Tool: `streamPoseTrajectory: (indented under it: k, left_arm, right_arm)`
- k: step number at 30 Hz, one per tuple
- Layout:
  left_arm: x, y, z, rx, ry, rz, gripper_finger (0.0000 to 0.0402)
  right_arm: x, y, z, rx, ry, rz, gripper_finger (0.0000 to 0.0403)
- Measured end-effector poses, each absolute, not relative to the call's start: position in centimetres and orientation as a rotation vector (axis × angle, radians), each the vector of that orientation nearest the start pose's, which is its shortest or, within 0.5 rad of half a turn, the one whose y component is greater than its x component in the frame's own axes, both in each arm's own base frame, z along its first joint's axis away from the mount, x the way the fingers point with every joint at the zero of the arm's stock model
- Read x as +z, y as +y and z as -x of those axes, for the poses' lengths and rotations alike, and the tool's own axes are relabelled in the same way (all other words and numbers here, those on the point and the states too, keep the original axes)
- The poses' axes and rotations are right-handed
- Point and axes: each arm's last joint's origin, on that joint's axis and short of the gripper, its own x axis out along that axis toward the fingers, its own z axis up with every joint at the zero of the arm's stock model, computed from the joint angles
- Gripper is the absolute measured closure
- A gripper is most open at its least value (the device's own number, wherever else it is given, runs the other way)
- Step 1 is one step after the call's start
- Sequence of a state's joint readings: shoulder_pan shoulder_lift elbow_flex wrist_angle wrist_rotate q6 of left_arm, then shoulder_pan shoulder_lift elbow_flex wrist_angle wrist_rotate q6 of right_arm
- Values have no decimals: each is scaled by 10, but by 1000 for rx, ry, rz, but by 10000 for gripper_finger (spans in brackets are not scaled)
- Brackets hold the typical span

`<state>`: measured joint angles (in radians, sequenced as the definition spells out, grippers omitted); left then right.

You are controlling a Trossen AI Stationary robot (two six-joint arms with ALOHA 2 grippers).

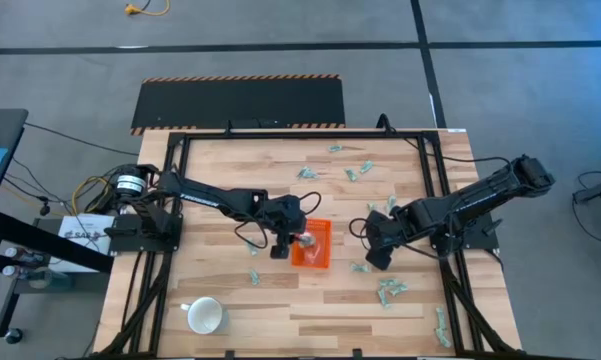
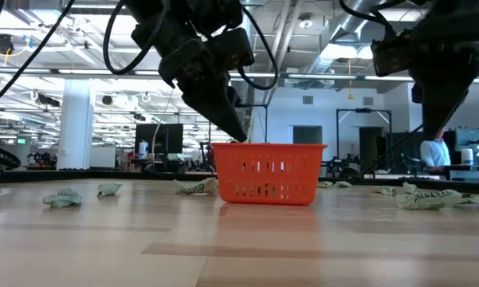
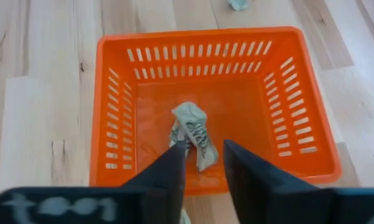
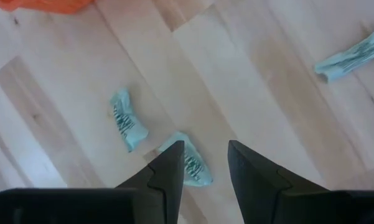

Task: Pick and place Stevia / Truvia into bins
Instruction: Put the stevia packet into the orange bin

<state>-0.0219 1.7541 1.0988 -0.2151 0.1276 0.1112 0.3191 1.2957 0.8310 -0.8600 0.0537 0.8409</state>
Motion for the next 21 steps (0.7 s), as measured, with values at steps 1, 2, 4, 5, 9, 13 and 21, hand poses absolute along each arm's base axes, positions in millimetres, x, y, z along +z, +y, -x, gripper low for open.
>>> streamPoseTrajectory:
  k: [1, 2, 4, 5, 9, 13, 21]
  left_arm:
    - [188, -11, -360, -188, 867, -57, 289]
    - [187, -11, -360, -186, 876, -56, 278]
    - [189, -10, -358, -186, 922, -52, 262]
    - [191, -10, -358, -185, 950, -49, 256]
    - [202, -9, -354, -185, 1058, -39, 245]
    - [207, -13, -350, -192, 1136, -29, 246]
    - [207, -21, -331, -187, 1203, -16, 255]
  right_arm:
    - [208, 68, -207, -320, 1300, -473, 285]
    - [208, 69, -207, -308, 1308, -477, 285]
    - [208, 71, -206, -283, 1322, -485, 285]
    - [208, 72, -206, -268, 1329, -492, 285]
    - [209, 76, -209, -202, 1320, -551, 285]
    - [212, 80, -219, -163, 1236, -613, 285]
    - [186, 97, -229, -180, 1250, -399, 285]
